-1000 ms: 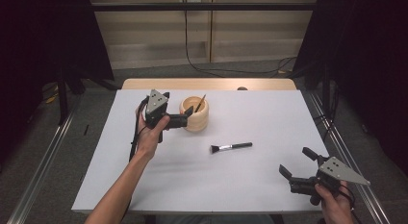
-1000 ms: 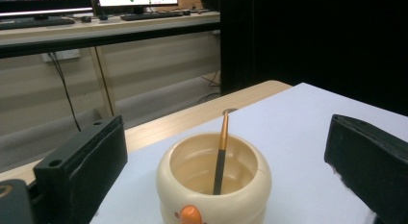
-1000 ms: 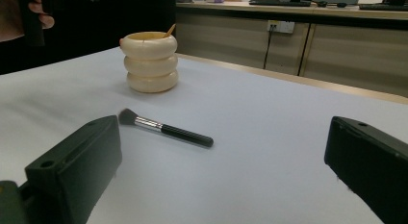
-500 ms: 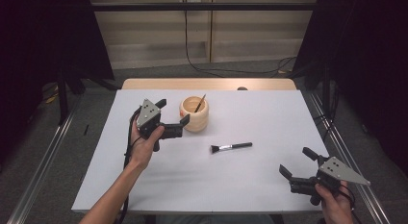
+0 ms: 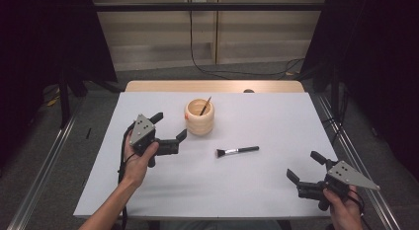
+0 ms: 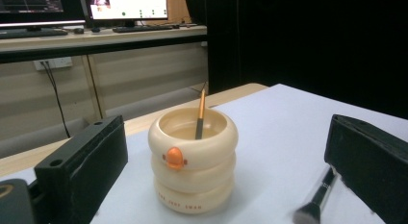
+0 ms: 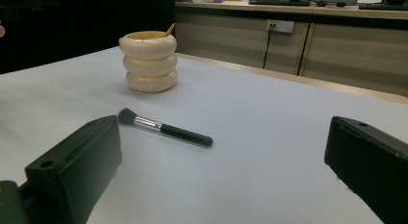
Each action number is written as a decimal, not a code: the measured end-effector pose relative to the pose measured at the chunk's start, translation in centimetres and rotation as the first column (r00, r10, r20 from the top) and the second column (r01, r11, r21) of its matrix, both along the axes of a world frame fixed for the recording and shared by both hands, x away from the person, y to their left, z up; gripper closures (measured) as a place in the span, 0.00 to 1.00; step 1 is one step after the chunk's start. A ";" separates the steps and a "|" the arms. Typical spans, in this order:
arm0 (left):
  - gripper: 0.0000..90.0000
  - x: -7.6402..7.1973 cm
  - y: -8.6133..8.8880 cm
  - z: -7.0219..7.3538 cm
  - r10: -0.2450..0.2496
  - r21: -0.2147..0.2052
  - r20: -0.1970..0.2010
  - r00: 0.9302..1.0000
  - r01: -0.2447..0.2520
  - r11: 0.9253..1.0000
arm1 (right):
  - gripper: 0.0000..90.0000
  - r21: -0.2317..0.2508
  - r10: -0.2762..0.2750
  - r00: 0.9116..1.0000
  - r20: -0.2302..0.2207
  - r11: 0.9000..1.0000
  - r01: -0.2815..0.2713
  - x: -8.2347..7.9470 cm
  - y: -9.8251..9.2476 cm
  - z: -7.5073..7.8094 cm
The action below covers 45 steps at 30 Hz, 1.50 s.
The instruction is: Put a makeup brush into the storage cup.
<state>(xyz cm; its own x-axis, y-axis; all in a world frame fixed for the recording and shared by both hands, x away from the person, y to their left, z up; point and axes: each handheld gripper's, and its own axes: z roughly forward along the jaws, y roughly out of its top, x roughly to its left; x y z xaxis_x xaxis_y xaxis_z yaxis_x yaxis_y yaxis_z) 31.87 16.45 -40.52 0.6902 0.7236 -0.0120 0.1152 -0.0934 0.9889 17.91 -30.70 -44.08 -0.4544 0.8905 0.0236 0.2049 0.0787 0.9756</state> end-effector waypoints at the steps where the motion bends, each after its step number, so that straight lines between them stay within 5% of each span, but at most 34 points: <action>1: 0.01 -0.2 0.2 -0.1 0.002 0.004 -0.001 1.000 -0.002 1.000 | 0.00 -0.002 0.001 1.000 0.000 1.000 -0.001 0.0 0.0 0.0; 20: 0.01 -4.5 2.9 -2.3 0.035 0.029 -0.036 0.999 -0.034 0.999 | 0.00 -0.002 -0.010 1.000 -0.008 1.000 0.010 0.5 0.1 -0.1; 29: 0.01 -6.4 4.7 -2.5 0.042 0.018 -0.011 0.999 -0.042 0.999 | 0.00 -0.010 -0.003 1.000 -0.014 1.000 0.003 0.7 0.3 -0.2; 38: 0.02 -6.1 5.2 -3.6 -0.012 0.053 -0.045 0.999 0.014 0.998 | 0.00 -0.008 0.000 1.000 -0.004 1.000 -0.001 0.3 0.2 -0.1; 45: 0.02 -6.4 5.5 -3.3 0.029 0.032 -0.033 0.999 -0.028 0.999 | 0.00 -0.013 0.013 1.000 0.003 1.000 -0.013 0.3 0.2 0.0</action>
<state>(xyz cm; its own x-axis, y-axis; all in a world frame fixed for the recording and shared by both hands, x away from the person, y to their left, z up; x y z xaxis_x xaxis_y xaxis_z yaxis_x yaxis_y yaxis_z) 25.50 21.99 -43.85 0.6687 0.7434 -0.0119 0.1516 -0.1206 0.9811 18.18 -30.51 -44.12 -0.4663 0.8846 0.0109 0.2011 0.0940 0.9751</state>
